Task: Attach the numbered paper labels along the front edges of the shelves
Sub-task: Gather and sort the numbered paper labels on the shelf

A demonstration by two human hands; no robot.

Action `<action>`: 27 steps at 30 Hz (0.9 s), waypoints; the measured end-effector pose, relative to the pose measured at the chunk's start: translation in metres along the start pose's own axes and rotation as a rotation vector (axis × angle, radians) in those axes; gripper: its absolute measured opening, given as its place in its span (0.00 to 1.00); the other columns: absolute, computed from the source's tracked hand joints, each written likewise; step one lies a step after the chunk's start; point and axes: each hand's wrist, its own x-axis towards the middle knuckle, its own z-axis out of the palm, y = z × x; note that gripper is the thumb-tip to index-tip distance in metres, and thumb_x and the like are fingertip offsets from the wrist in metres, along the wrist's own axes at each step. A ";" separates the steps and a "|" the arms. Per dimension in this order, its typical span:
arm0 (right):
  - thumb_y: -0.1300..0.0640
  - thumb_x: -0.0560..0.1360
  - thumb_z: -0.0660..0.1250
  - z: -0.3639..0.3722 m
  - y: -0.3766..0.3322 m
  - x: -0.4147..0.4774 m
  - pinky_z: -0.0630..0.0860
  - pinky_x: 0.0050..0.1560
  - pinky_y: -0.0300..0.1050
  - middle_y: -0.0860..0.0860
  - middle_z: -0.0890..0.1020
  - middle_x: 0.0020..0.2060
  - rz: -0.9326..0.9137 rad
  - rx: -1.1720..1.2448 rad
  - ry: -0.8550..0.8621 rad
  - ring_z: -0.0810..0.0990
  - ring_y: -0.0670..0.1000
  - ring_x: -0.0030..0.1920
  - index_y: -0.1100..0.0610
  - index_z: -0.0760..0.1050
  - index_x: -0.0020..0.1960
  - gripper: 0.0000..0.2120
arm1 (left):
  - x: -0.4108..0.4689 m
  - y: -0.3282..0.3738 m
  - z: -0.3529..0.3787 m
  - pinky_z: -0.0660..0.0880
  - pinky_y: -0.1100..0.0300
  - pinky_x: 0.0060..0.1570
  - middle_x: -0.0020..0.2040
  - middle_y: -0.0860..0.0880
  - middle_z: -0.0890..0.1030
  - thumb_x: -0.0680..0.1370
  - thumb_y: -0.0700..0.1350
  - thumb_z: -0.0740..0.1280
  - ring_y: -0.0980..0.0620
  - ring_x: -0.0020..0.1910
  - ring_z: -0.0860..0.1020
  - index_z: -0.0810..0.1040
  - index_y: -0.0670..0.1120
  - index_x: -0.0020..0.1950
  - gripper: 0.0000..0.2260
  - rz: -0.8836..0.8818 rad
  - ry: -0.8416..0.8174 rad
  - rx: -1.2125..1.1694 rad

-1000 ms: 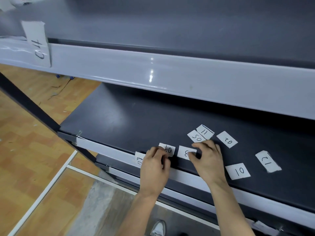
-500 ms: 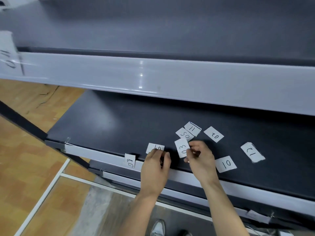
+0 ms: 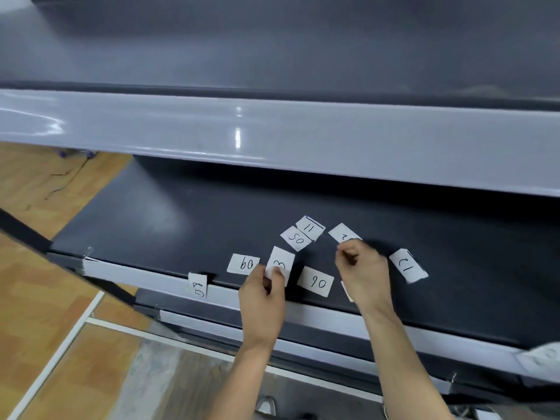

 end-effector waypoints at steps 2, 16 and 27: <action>0.57 0.73 0.69 -0.003 0.005 0.021 0.76 0.51 0.48 0.50 0.82 0.49 -0.021 -0.167 0.086 0.79 0.54 0.52 0.53 0.80 0.52 0.08 | 0.001 0.004 0.001 0.59 0.65 0.26 0.21 0.56 0.65 0.80 0.43 0.62 0.56 0.24 0.60 0.64 0.45 0.33 0.16 -0.019 0.019 -0.030; 0.61 0.73 0.69 0.000 0.010 0.046 0.69 0.47 0.44 0.52 0.80 0.48 0.035 -0.077 0.100 0.77 0.56 0.52 0.58 0.75 0.51 0.07 | 0.003 0.017 0.003 0.61 0.61 0.28 0.25 0.55 0.63 0.80 0.44 0.62 0.55 0.27 0.60 0.67 0.40 0.36 0.15 0.051 0.026 -0.021; 0.67 0.77 0.60 -0.074 0.018 0.004 0.77 0.31 0.42 0.55 0.83 0.45 0.301 0.601 -0.097 0.85 0.54 0.39 0.56 0.73 0.58 0.13 | -0.033 0.024 0.043 0.60 0.60 0.28 0.24 0.56 0.65 0.81 0.45 0.62 0.56 0.26 0.60 0.64 0.48 0.33 0.16 0.201 -0.216 0.029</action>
